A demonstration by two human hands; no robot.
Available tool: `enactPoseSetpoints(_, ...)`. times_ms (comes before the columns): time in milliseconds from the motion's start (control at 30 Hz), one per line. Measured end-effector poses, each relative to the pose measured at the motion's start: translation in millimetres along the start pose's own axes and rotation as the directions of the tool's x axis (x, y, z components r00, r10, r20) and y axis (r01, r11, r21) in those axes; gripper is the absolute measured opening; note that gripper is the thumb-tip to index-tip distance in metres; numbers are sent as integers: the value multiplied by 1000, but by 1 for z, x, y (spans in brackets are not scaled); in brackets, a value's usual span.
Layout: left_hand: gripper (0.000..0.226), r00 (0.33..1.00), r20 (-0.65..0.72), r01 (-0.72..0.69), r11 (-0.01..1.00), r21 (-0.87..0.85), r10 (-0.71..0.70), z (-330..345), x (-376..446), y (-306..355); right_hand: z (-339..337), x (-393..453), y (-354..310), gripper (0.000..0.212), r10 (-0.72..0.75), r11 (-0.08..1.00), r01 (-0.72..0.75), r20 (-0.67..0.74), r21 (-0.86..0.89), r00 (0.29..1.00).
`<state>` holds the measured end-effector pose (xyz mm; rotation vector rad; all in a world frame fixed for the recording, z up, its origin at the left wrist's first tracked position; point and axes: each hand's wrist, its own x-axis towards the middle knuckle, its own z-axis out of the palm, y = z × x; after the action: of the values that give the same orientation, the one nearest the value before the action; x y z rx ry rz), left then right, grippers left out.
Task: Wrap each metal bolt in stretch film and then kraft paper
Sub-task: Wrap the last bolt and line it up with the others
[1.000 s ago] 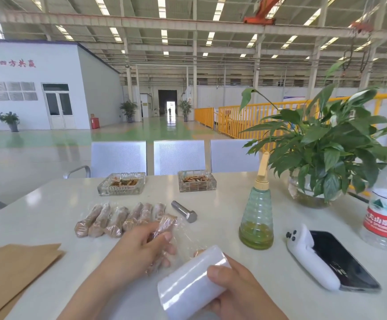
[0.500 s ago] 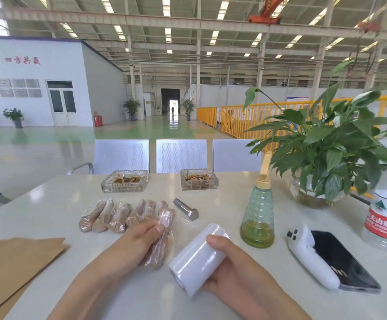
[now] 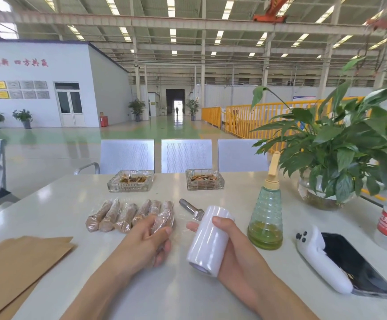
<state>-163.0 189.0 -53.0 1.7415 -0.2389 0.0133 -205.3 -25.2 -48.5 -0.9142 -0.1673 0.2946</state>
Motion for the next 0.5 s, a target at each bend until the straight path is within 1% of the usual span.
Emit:
enactPoseSetpoints(67, 25, 999, -32, -4, 998, 56, 5, -2, 4, -3, -1, 5, 3, 56, 0, 1000, 0, -32, -15, 999)
enactPoseSetpoints(133, 32, 999, -34, 15, 998, 67, -13, -3, 7, -4, 0, 6, 5, 62, 3, 999, -5, -45, -37, 999)
enactPoseSetpoints(167, 35, 998, -33, 55, 997, 47, -54, -2, 8, -3, 0, 6, 5, 62, 0, 999, -3, -47, -47, 999)
enactPoseSetpoints(233, 47, 986, -20, 160, 982, -97, -163, 0, 9, 2, -1, 4, 5, 56, -3, 999, 2, -32, -40, 999)
enactPoseSetpoints(267, 52, 985, 11, 173, 975, -143, -173, -1, 8, 4, -3, 4, 4, 53, -3, 1000, 2, -32, -26, 999)
enactPoseSetpoints(300, 53, 989, 43, 149, 979, -137, -144, -2, 7, 5, -4, 4, 3, 51, -6, 1000, 6, -37, -11, 999)
enactPoseSetpoints(333, 50, 993, 64, 104, 990, -91, -98, -4, 5, 5, -5, 3, 2, 49, -16, 1000, 15, -43, -5, 999)
enactPoseSetpoints(400, 39, 996, 88, 12, 1000, 26, -15, -6, 0, 6, -7, 2, 2, 44, -38, 999, 37, -37, -9, 999)
enactPoseSetpoints(433, 36, 996, 87, -13, 998, 55, 8, -7, -1, 6, -6, 2, 3, 42, -39, 999, 39, -22, -18, 999)
enactPoseSetpoints(500, 32, 998, 64, -11, 1000, 1, 11, -4, -1, 5, -4, 1, 4, 37, -28, 999, 28, 26, -34, 999)
